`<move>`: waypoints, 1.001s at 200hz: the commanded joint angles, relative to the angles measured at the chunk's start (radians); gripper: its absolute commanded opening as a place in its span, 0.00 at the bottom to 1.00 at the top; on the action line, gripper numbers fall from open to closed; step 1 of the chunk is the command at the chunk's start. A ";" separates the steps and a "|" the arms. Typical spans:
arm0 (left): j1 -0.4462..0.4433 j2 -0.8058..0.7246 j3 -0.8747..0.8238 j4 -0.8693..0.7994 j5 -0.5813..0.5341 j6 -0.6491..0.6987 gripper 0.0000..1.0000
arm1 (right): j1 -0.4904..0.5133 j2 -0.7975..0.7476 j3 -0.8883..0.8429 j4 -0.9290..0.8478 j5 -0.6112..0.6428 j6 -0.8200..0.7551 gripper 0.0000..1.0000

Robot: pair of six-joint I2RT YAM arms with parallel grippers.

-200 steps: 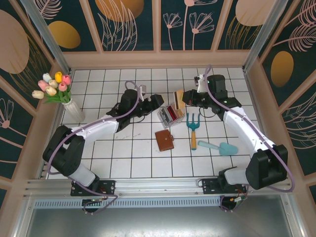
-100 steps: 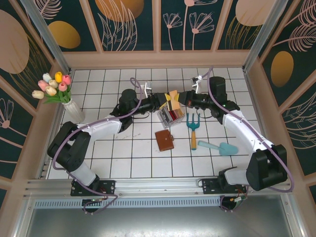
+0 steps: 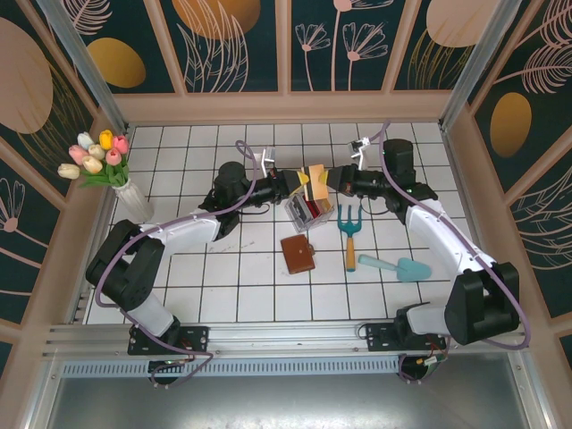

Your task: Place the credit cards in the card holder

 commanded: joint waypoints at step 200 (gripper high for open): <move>-0.047 -0.135 -0.140 -0.758 -0.438 0.211 0.72 | 0.455 0.048 -0.182 -0.301 0.842 -0.101 0.00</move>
